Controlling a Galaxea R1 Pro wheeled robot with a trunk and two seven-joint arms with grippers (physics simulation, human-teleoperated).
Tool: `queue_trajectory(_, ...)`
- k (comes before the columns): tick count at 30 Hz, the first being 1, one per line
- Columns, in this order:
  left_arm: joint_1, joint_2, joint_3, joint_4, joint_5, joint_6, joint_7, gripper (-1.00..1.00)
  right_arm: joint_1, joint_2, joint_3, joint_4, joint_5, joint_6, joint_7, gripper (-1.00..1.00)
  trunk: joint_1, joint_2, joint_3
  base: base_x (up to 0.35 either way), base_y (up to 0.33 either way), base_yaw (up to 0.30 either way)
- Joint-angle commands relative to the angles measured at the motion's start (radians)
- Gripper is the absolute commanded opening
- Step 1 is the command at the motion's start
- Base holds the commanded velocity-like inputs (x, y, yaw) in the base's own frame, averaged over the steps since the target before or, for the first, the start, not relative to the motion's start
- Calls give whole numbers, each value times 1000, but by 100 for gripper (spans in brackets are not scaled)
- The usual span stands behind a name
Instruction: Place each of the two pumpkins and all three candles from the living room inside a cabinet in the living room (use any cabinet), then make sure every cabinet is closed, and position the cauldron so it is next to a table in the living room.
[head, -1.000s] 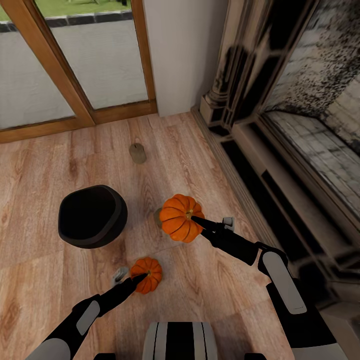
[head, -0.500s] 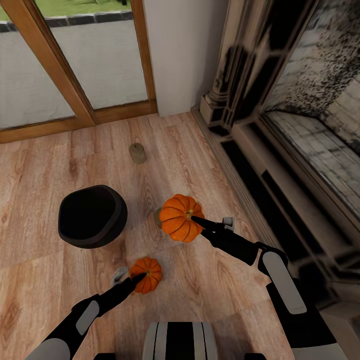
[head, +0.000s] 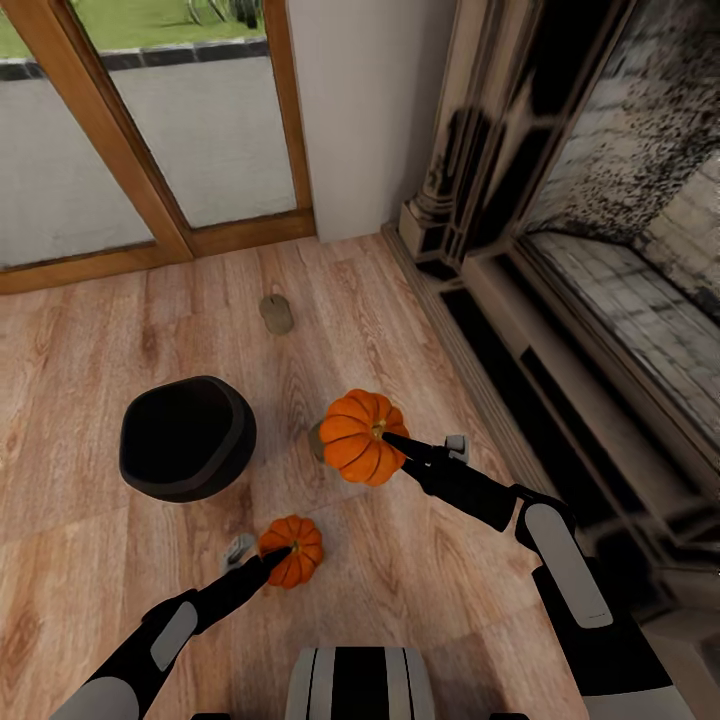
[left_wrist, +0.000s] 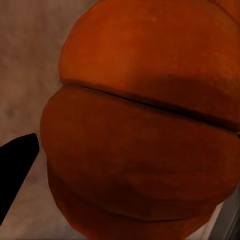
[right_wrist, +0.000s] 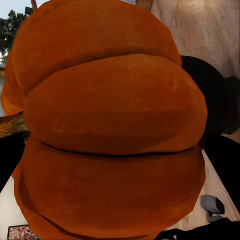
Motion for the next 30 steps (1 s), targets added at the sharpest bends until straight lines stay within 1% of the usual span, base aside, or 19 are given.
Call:
queue_trajectory(1,0,0,3,0,4,8,0,-100,0,-1,0,0,3,2,3,-100,-1,0,3,0,0,0)
queue_trajectory(11,0,0,2,1,-1,9,0,-100,0,-1,-1,0,3,1,3,-100,-5,2,42,0,0,0)
queue_trajectory(17,0,0,1,9,4,12,-4,-100,0,-1,-3,1,3,0,4,-100,-8,4,65,0,0,0)
queue_trajectory(20,0,-1,-4,11,-1,13,-3,-100,0,-1,-6,2,3,-2,7,-100,-9,5,77,0,0,0)
queue_trajectory(30,0,4,-4,12,7,25,-9,-100,0,-1,-9,7,3,-6,12,-100,-14,7,116,0,0,0)
